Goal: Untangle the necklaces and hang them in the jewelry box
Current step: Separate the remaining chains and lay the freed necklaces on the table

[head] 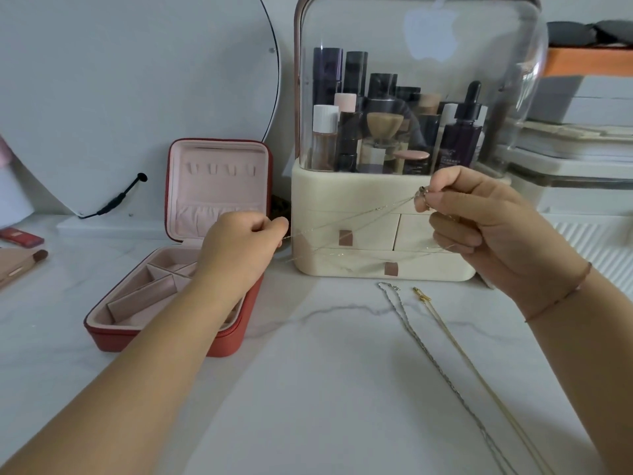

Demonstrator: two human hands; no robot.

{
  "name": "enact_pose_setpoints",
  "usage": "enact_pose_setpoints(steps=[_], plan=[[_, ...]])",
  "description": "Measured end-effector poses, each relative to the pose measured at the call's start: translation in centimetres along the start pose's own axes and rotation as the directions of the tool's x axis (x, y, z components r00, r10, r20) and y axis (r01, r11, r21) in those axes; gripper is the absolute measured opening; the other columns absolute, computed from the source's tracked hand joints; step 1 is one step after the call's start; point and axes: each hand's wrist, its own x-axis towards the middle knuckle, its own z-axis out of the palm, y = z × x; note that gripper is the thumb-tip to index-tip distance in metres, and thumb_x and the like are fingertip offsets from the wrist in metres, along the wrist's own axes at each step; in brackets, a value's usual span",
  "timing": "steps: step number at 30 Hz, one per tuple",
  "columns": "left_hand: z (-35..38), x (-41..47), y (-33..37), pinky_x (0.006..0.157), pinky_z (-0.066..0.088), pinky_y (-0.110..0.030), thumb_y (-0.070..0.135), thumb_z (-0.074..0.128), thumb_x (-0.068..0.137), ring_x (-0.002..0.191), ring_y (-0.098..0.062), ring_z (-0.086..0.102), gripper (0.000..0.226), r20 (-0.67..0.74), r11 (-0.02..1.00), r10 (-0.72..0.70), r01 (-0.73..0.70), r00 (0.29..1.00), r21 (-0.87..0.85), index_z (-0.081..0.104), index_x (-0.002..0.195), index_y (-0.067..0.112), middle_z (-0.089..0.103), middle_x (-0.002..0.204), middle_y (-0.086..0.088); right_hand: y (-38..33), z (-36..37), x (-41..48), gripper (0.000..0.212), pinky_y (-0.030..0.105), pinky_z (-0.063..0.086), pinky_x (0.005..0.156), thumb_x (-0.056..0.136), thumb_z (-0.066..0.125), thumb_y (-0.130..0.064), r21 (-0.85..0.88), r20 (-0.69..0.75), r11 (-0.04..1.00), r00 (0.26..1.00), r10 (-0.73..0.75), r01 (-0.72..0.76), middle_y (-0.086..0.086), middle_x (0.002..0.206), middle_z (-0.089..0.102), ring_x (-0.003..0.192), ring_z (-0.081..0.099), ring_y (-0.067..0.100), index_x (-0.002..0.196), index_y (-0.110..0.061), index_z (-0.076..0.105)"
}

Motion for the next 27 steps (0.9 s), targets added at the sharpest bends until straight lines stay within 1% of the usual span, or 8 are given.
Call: enact_pose_setpoints(steps=[4,9,12,15,18,21,23,27], plan=[[0.0,0.0,0.1,0.052,0.03,-0.027,0.029,0.056,0.088,0.047,-0.015,0.039,0.034,-0.006,1.0,0.023,-0.023,1.0,0.019,0.062,0.066,0.004,0.044,0.046,-0.002,-0.1,0.2,-0.2,0.007,0.017,0.031,0.042,0.078,0.058,-0.008,-0.057,-0.001,0.997,0.999,-0.043,0.042,0.006,0.074,0.063,0.038,0.033,0.007,0.081,-0.013,0.054],[0.4,-0.5,0.2,0.053,0.032,-0.027,0.034,0.057,0.089,0.051,-0.015,0.043,0.035,0.093,0.995,0.08,-0.084,0.992,0.044,0.064,0.066,0.007,0.052,0.057,-0.014,0.0,1.0,-0.7,0.008,0.021,0.048,0.066,0.077,0.06,-0.008,-0.1,0.144,0.98,0.977,-0.155,0.17,0.004,0.078,0.069,0.072,0.062,0.016,0.085,-0.009,0.058],[0.9,-0.7,0.0,0.055,0.031,-0.028,0.038,0.056,0.089,0.052,-0.014,0.042,0.039,0.198,0.992,0.104,-0.115,0.975,0.045,0.064,0.072,0.004,0.046,0.053,-0.004,0.2,1.5,-0.8,0.009,0.02,0.049,0.074,0.078,0.06,-0.005,-0.12,0.19,0.973,0.967,-0.172,0.197,0.004,0.081,0.071,0.084,0.067,0.018,0.087,-0.006,0.058],[1.1,-1.2,0.2,0.054,0.037,-0.023,0.04,0.056,0.09,0.052,-0.006,0.05,0.036,0.282,0.991,0.119,-0.13,0.952,0.018,0.066,0.067,0.015,0.054,0.05,0.01,0.6,1.6,-0.6,0.01,0.02,0.049,0.072,0.081,0.06,-0.004,-0.156,0.211,0.97,0.966,-0.149,0.184,0.01,0.085,0.07,0.084,0.066,0.02,0.09,-0.005,0.06],[1.3,-1.6,0.5,0.067,0.042,-0.016,0.043,0.056,0.09,0.073,-0.01,0.061,0.033,0.35,0.992,0.125,-0.127,0.929,-0.019,0.068,0.068,0.021,0.068,0.073,0.002,1.0,1.8,-0.5,0.015,0.02,0.046,0.064,0.081,0.061,-0.008,-0.179,0.207,0.972,0.971,-0.117,0.155,0.01,0.083,0.07,0.071,0.061,0.016,0.096,-0.006,0.059],[1.6,-2.0,1.1,0.09,0.044,-0.025,0.05,0.057,0.084,0.095,-0.009,0.062,0.03,0.45,0.967,0.11,0.009,0.886,-0.254,0.073,0.078,0.025,0.072,0.092,0.005,1.3,2.1,-0.5,0.013,0.021,0.045,0.063,0.085,0.063,-0.011,-0.216,0.206,0.965,0.973,-0.102,0.147,0.013,0.084,0.07,0.066,0.059,0.014,0.096,-0.006,0.06],[1.7,-2.3,1.6,0.095,0.045,-0.034,0.049,0.052,0.08,0.102,-0.015,0.064,0.04,0.546,0.891,0.149,0.127,0.824,-0.435,0.073,0.095,0.019,0.073,0.101,0.001,1.5,2.2,-0.5,0.011,0.027,0.045,0.065,0.086,0.064,-0.013,-0.283,0.215,0.947,0.972,-0.093,0.153,0.017,0.085,0.068,0.067,0.059,0.013,0.095,-0.008,0.061],[2.0,-2.7,2.2,0.092,0.05,-0.038,0.038,0.053,0.08,0.086,-0.025,0.069,0.035,0.704,0.69,0.171,0.426,0.69,-0.586,0.071,0.093,0.011,0.072,0.088,-0.012,1.7,2.7,-0.7,0.012,0.052,0.044,0.068,0.088,0.063,-0.013,-0.387,0.227,0.91,0.972,-0.063,0.15,0.012,0.081,0.067,0.066,0.058,0.011,0.098,-0.006,0.063]])
